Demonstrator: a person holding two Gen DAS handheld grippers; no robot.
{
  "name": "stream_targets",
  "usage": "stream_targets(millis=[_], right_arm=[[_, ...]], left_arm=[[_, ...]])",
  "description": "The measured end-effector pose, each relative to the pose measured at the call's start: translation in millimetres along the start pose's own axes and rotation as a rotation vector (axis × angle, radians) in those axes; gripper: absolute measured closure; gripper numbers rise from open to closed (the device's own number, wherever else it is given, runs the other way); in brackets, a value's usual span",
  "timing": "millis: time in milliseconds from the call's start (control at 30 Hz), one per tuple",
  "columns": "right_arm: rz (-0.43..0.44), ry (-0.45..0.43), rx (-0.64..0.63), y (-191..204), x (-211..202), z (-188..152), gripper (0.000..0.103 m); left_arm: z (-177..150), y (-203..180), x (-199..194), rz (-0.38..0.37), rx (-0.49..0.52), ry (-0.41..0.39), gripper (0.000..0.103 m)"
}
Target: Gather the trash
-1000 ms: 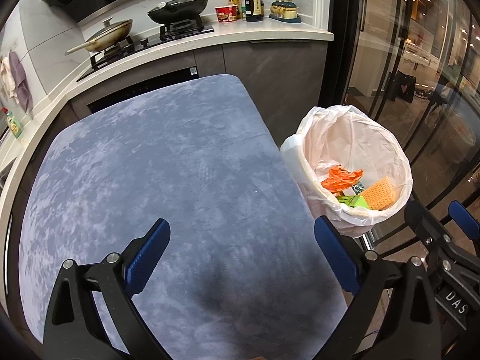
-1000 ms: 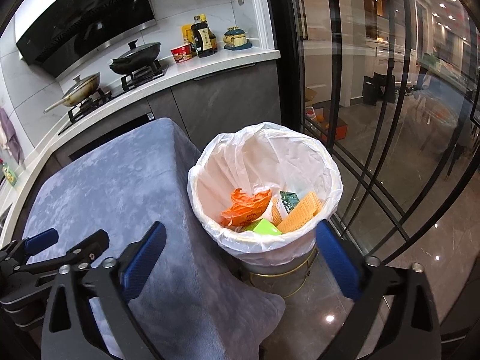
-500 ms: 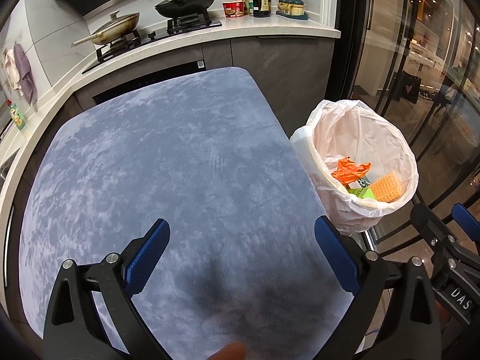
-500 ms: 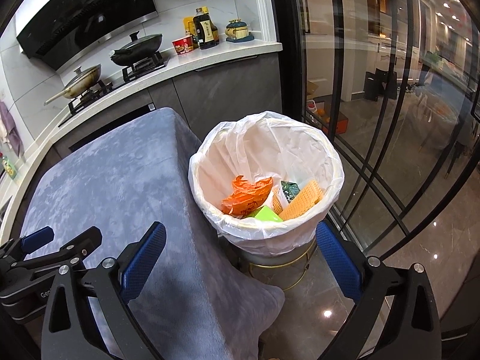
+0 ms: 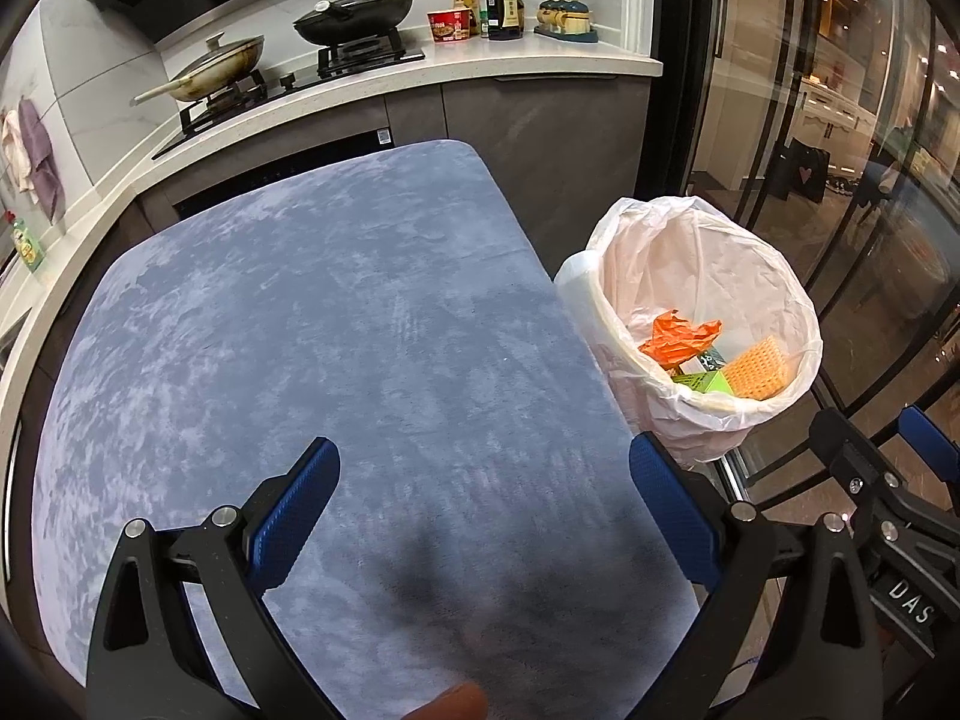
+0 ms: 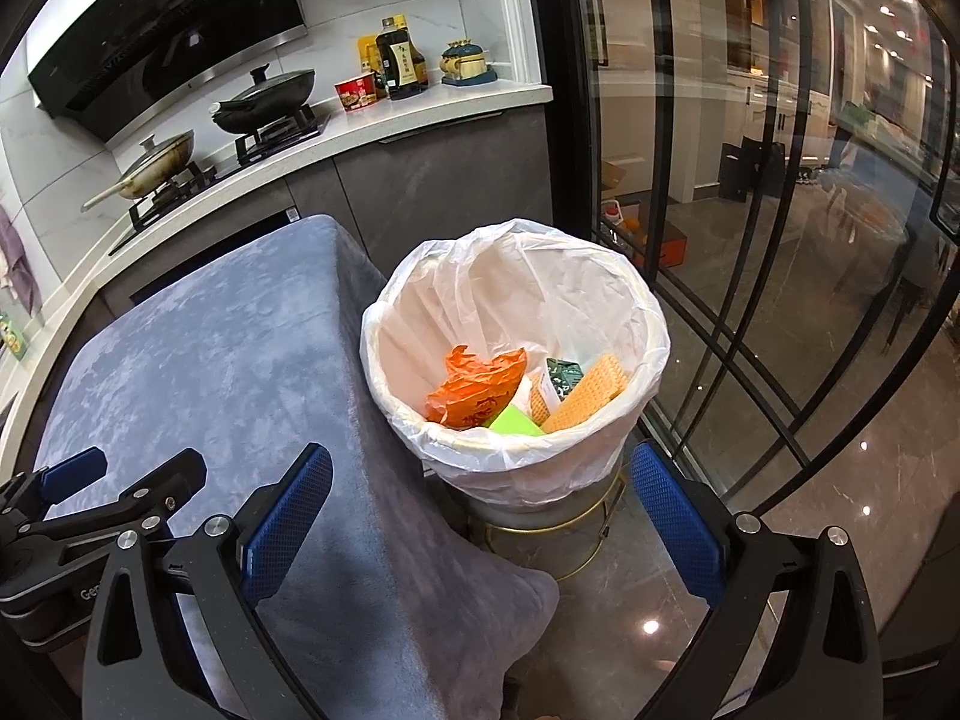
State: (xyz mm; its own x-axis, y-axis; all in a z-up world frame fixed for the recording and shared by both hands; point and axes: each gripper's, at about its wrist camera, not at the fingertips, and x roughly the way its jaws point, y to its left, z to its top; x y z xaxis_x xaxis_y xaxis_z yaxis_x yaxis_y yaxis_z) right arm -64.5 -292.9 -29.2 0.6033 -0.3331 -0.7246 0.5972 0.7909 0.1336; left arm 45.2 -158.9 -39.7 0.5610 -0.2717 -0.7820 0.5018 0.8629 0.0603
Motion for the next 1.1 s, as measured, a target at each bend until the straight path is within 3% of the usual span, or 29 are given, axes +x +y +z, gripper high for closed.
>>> stream_targets(millis=[1100], right_arm=[[-0.008, 0.002, 0.023, -20.9, 9.6, -1.5, 0.006]], left_arm=[[2.6, -23.1, 9.4, 0.031, 0.020, -0.010, 0.010]])
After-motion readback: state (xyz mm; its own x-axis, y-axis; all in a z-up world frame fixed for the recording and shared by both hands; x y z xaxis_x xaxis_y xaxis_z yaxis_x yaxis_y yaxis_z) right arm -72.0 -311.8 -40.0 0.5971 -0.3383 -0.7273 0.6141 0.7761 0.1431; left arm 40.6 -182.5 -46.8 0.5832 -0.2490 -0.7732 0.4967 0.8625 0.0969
